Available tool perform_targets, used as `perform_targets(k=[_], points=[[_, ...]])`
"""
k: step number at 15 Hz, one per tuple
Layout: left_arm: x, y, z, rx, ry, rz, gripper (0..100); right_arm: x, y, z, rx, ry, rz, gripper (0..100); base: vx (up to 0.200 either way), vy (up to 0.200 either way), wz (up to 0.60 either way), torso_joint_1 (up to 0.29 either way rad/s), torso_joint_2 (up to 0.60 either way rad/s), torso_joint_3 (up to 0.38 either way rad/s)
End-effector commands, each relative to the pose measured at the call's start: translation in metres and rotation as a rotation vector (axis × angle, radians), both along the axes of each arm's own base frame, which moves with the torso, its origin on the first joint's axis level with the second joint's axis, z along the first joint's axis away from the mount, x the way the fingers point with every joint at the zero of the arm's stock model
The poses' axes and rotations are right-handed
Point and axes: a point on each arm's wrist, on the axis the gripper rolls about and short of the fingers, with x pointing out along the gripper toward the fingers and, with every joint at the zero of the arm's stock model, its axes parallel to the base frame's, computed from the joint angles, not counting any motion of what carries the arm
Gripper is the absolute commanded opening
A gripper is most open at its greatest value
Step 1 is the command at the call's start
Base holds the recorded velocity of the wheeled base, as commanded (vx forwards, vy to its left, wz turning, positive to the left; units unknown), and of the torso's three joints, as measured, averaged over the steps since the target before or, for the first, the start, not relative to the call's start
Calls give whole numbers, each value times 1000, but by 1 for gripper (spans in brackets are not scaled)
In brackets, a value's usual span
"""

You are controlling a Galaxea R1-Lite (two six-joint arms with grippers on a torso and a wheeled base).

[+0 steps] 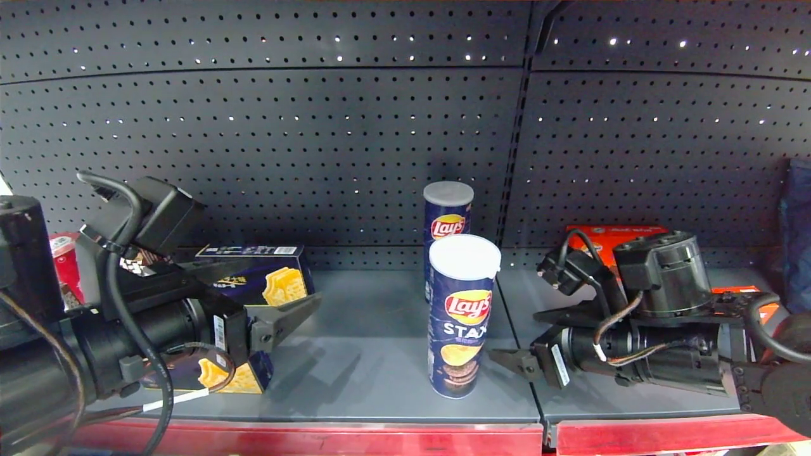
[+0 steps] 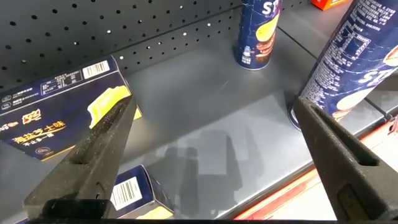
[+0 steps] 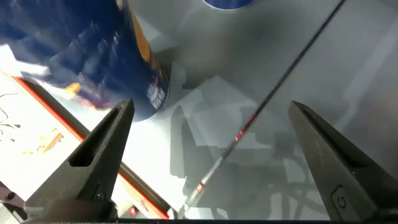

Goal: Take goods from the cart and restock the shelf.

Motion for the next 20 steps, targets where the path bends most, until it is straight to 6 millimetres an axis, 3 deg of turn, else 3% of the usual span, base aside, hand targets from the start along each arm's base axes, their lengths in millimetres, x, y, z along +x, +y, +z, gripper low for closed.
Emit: perform_targets(k=[1,2,4,8,11,12,13,14,15,16,19,20], points=[[1,0,0,0,1,2,100,-6,-6,5,10,-13,-4,100,0,0,0,0,0,0],[1,0,0,0,-1,2,100,-6,-7,5,9,-13,-6,100,0,0,0,0,0,0],[-1,7,1,-3,-10,29,100,-17,-25,28,63,-92,-41,100,0,0,0,0,0,0],[-26,34,4,-43,-83,91,100,-47,-63,72,159,-258,-119,100,0,0,0,0,0,0],[-46,57,17,-75,-184,184,100,-75,-94,90,191,-360,-202,100,0,0,0,0,0,0],[-63,68,24,-90,-246,236,100,-99,-115,92,179,-414,-272,100,0,0,0,0,0,0],[-74,71,25,-98,-278,253,100,-113,-127,89,168,-440,-326,100,0,0,0,0,0,0],[-92,76,26,-108,-324,281,100,-140,-141,81,167,-485,-404,100,0,0,0,0,0,0],[-92,76,26,-108,-324,281,100,-140,-141,81,167,-485,-404,100,0,0,0,0,0,0],[-117,83,20,-110,-353,345,100,-180,-155,61,158,-516,-511,100,0,0,0,0,0,0],[-152,90,-4,-100,-342,406,100,-228,-166,28,118,-535,-674,100,0,0,0,0,0,0],[-160,91,-10,-99,-339,408,100,-236,-167,22,119,-535,-686,100,0,0,0,0,0,0]])
